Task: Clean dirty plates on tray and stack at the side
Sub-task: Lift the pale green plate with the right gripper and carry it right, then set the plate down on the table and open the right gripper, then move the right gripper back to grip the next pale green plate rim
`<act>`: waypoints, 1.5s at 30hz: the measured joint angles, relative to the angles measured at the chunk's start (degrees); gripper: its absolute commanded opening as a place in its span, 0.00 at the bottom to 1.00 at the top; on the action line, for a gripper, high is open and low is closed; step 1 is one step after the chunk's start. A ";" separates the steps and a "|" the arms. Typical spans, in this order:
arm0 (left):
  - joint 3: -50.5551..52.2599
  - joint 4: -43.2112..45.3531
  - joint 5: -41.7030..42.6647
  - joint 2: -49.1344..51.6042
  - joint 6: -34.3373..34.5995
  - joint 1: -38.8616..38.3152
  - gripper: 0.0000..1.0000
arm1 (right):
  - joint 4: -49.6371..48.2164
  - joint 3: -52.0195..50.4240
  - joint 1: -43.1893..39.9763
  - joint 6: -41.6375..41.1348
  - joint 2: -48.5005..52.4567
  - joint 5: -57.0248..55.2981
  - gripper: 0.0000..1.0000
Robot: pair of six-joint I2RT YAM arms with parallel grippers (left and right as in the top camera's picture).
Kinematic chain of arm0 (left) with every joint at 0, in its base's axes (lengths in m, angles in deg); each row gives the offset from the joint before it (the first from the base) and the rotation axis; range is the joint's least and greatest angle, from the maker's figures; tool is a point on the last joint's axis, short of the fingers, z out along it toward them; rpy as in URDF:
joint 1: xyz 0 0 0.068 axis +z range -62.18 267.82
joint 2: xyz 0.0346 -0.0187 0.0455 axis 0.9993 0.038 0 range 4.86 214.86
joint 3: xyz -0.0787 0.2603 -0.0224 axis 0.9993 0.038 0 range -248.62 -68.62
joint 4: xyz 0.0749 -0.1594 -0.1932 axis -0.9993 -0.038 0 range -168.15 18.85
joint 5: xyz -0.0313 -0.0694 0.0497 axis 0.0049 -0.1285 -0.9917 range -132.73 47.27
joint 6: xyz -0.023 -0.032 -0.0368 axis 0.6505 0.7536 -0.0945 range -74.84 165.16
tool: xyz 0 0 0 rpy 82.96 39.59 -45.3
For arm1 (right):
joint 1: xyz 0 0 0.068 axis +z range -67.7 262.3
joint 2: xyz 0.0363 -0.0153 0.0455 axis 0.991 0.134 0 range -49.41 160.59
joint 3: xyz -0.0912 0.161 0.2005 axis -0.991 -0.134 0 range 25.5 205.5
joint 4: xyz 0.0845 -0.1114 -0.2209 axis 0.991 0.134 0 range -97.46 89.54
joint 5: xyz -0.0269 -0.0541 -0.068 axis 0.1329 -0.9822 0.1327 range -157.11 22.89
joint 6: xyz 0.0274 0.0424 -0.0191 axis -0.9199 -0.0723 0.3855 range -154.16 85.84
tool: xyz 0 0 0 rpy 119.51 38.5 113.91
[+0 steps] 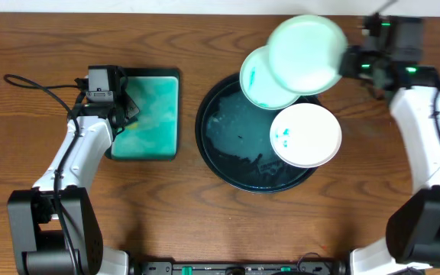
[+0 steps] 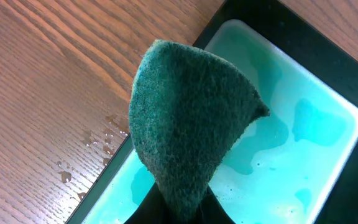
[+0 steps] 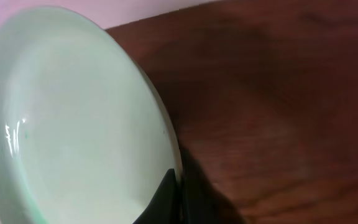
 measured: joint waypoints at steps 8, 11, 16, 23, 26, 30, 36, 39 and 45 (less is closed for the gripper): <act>0.00 0.00 0.00 0.00 0.00 0.00 0.07 | -0.66 -0.04 -13.11 -2.32 5.99 5.84 0.01; 0.00 0.00 0.00 0.00 0.00 0.00 0.07 | -0.81 -0.07 -17.07 -2.82 9.31 5.81 0.01; 0.00 0.00 0.00 0.00 0.00 0.00 0.07 | -2.58 -0.09 -21.42 -4.61 15.13 3.93 0.01; 0.00 0.00 0.00 0.00 0.00 0.00 0.07 | -3.21 -0.20 -23.58 -4.94 20.92 2.84 0.01; 0.00 0.00 0.00 0.00 0.00 0.00 0.07 | -3.72 -0.20 -23.50 -4.96 23.19 1.99 0.05; 0.00 0.07 0.00 0.00 0.00 0.00 0.08 | -3.72 -0.39 -23.50 -4.96 24.59 2.08 0.42; 0.00 0.42 0.00 0.00 0.00 0.00 0.07 | -2.27 -0.39 -23.50 -4.90 22.36 1.29 0.64; 0.00 0.42 0.00 0.00 0.00 0.00 0.07 | -0.90 -0.50 -23.50 -4.55 18.03 0.66 0.68; 0.00 0.42 0.04 0.00 0.00 0.00 0.07 | -2.82 -0.42 -22.82 -4.07 2.23 1.05 0.65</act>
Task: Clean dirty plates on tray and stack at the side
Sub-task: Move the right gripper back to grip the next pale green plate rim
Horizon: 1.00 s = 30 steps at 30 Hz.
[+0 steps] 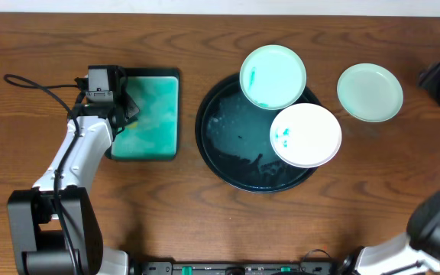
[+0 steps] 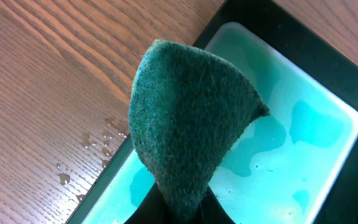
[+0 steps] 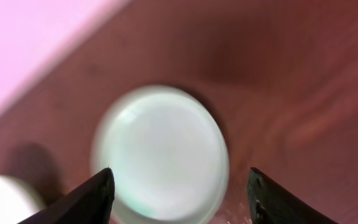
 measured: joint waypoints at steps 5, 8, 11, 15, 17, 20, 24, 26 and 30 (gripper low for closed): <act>0.00 -0.02 0.83 0.00 0.00 0.00 0.07 | -3.19 0.83 6.54 2.89 -3.54 1.11 0.63; 0.00 0.00 1.07 0.00 0.00 0.00 0.07 | -5.88 0.83 13.84 5.57 -0.61 0.26 0.64; 0.00 0.00 1.25 0.00 0.00 0.00 0.07 | -9.88 0.83 21.86 8.92 5.01 -2.38 0.69; 0.00 0.02 1.25 0.00 0.00 0.00 0.07 | -13.33 0.74 30.40 13.35 13.20 -9.25 0.74; 0.00 0.00 1.25 0.00 0.00 0.00 0.07 | -14.73 0.52 32.92 14.88 15.98 -12.57 0.74; 0.00 0.00 1.25 0.00 0.00 0.00 0.07 | -16.13 0.13 34.84 16.20 18.49 -16.22 0.73; 0.00 0.02 1.25 0.00 0.00 0.00 0.07 | -17.00 0.09 35.08 17.18 18.99 -16.00 0.70; 0.00 0.04 1.25 0.00 0.00 0.00 0.07 | -17.09 0.09 34.97 17.40 19.17 -14.73 0.66; 0.00 0.04 1.25 0.00 0.00 0.00 0.07 | -17.33 0.09 34.97 17.94 20.48 -12.13 0.57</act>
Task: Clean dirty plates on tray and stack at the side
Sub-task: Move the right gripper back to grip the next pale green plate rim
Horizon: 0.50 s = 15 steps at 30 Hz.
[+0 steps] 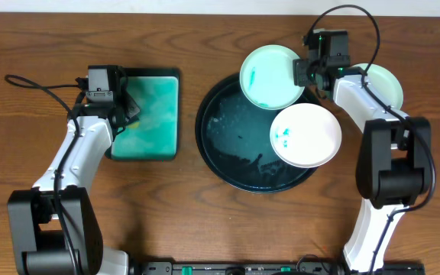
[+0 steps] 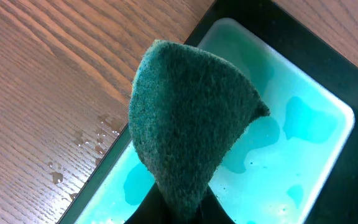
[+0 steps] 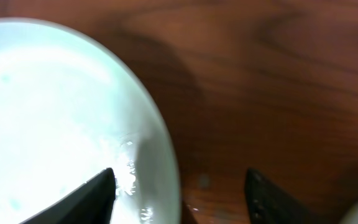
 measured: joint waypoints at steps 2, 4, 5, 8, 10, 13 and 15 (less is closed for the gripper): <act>0.00 0.02 0.00 0.00 0.00 0.00 0.07 | 0.17 0.00 0.00 -0.09 1.03 1.18 0.57; 0.00 0.02 0.00 0.00 0.00 0.00 0.07 | 0.66 0.00 0.00 -0.09 1.75 1.81 0.56; 0.00 0.04 0.00 0.00 0.00 0.00 0.07 | 0.72 0.00 0.00 -0.07 1.92 1.99 0.52; 0.00 0.02 0.00 0.00 0.00 0.00 0.07 | 0.42 0.00 -0.02 0.42 1.95 2.03 0.32; 0.00 0.02 0.00 0.00 0.00 0.00 0.07 | 0.22 0.00 -0.02 0.44 1.95 2.21 0.15; 0.00 0.07 0.00 0.00 0.00 0.00 0.07 | 0.02 0.00 -0.02 0.02 1.95 2.60 0.01; 0.00 0.07 0.02 0.00 0.00 0.00 0.07 | -0.24 0.00 -0.17 0.15 1.92 3.93 0.01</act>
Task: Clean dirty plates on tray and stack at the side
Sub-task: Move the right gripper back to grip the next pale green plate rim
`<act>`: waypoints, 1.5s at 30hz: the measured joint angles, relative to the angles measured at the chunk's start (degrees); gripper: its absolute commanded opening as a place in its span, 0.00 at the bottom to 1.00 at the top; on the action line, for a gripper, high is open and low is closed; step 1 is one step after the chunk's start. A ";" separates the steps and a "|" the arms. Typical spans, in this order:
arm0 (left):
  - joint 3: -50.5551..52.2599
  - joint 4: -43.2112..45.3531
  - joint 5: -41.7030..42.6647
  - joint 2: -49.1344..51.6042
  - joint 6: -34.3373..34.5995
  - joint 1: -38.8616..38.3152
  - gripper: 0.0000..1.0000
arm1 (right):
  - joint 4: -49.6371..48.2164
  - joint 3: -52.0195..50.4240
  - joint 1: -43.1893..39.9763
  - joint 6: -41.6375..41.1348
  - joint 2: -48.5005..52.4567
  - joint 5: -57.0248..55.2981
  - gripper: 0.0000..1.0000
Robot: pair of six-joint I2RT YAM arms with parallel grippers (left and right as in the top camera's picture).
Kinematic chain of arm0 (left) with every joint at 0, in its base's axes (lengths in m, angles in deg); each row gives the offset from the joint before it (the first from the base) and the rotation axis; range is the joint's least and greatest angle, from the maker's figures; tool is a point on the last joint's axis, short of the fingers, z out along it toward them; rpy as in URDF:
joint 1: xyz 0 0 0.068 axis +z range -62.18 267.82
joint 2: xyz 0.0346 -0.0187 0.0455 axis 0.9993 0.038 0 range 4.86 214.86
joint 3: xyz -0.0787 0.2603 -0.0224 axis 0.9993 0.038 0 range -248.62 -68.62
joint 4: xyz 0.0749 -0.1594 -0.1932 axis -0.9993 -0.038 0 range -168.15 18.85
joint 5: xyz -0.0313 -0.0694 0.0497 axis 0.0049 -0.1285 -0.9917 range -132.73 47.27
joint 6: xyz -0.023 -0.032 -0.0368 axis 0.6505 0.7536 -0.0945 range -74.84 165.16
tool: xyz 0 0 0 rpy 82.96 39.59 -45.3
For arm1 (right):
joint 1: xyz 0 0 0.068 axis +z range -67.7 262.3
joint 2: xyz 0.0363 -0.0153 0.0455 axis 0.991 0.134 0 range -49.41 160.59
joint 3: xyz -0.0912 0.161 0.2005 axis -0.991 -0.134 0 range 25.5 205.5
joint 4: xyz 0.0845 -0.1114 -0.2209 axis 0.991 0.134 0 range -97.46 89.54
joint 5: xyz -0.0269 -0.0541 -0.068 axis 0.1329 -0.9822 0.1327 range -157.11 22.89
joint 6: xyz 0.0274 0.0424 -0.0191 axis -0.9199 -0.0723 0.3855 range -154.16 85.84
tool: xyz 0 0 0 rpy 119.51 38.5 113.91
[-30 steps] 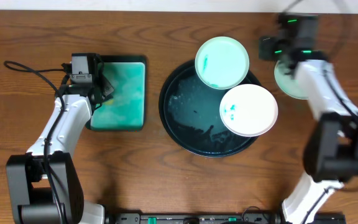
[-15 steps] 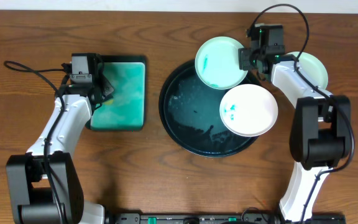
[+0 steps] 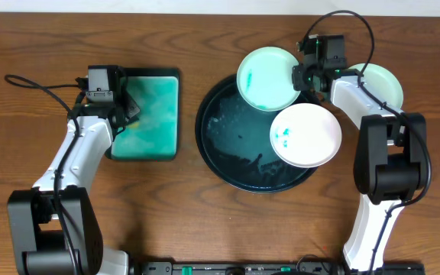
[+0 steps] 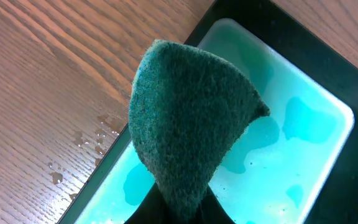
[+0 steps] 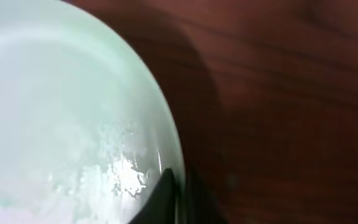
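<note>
A mint plate (image 3: 266,76) with a blue-green smear leans on the far rim of the round dark tray (image 3: 235,153). My right gripper (image 3: 298,76) is shut on that plate's right rim; in the right wrist view the fingers (image 5: 178,180) pinch the plate (image 5: 61,124) at its edge. A white plate (image 3: 305,135) with green spots lies on the tray's right side. A pale green plate (image 3: 386,85) rests on the table right of the tray. My left gripper (image 3: 124,107) is shut on a dark green sponge (image 4: 191,124).
A rectangular basin of turquoise soapy water (image 3: 155,122) sits left of the tray, under the sponge (image 3: 128,107). Water drops (image 4: 86,143) dot the wood beside the basin (image 4: 291,155). A black cable (image 3: 37,84) runs along the left arm.
My right gripper, open at the mint plate's right rim before, is now shut on that rim. The plate has shifted slightly left. The left gripper and sponge have not moved.
My right gripper first held a pale green plate above the tray's far right. Then that plate lay on the table right of the tray, with the gripper open at the far right. The gripper then stood open at the smeared mint plate's rim, and now grips it.
</note>
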 measured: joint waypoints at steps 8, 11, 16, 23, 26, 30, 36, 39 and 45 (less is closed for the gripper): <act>0.00 0.02 0.00 0.00 0.00 0.00 0.07 | 2.32 0.00 -0.22 -3.96 -0.96 9.99 0.01; 0.00 0.02 0.04 0.00 -0.04 0.00 0.07 | 5.81 -0.02 -0.20 -7.80 -2.71 13.66 0.01; 0.00 0.15 2.19 0.00 -1.88 0.00 0.07 | 14.25 0.00 0.00 -11.85 -4.57 18.18 0.01; 0.00 0.87 6.58 0.00 -3.72 0.00 0.07 | 21.57 -0.04 1.88 -11.96 -4.59 17.05 0.01; 0.00 2.36 8.37 -0.17 -5.31 -0.02 0.07 | 21.38 -0.04 4.04 -11.78 -4.59 14.34 0.01; 0.00 3.08 10.08 -0.85 -6.71 0.00 0.07 | 20.92 -0.04 7.56 -11.63 -4.59 9.53 0.01; 0.00 3.19 14.36 -1.70 -7.52 -0.37 0.07 | 21.79 -0.04 12.76 -11.30 -4.59 -0.87 0.01; 0.00 3.69 15.72 -1.70 -7.63 -1.11 0.07 | 22.21 -0.04 13.46 -10.95 -4.59 -2.82 0.01; 0.00 3.98 16.74 -1.70 -7.65 -3.48 0.08 | 22.16 -1.01 13.44 -10.29 -4.57 -3.74 0.01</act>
